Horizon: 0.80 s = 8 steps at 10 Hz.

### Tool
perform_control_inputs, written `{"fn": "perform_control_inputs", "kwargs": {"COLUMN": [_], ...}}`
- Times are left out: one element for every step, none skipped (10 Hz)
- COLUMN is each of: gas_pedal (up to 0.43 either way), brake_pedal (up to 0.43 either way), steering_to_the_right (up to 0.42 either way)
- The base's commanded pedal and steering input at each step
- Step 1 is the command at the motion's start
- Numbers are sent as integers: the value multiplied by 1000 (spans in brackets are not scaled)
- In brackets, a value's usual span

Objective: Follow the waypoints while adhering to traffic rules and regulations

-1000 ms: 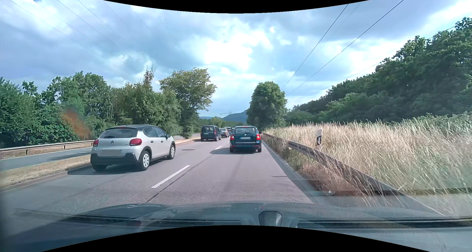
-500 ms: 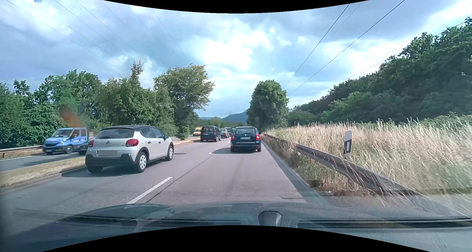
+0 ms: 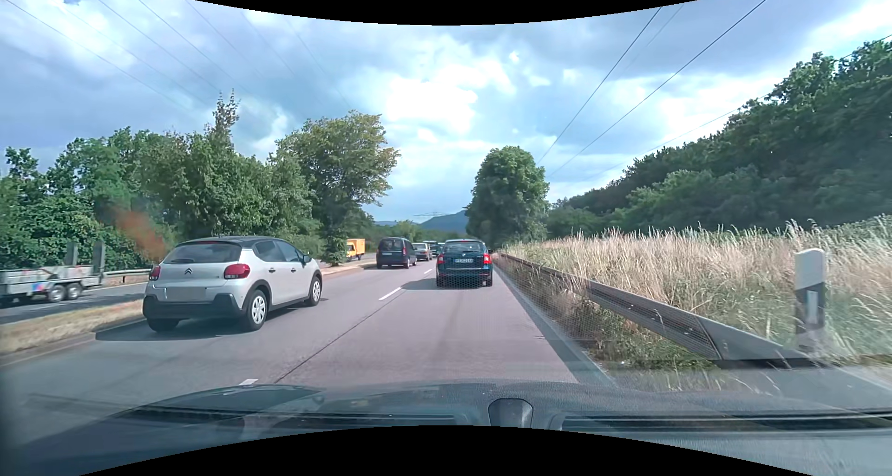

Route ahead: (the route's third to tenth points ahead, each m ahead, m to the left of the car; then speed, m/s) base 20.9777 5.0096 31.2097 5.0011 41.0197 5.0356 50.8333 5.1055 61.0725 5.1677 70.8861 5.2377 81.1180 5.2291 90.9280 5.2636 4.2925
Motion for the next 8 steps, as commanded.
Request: {"fn": "perform_control_inputs", "kwargs": {"gas_pedal": [138, 138, 138, 118, 118, 110, 87, 67], "brake_pedal": [0, 0, 0, 0, 0, 0, 0, 0], "steering_to_the_right": [-1, -1, 0, 0, 0, -1, 0, 0]}}
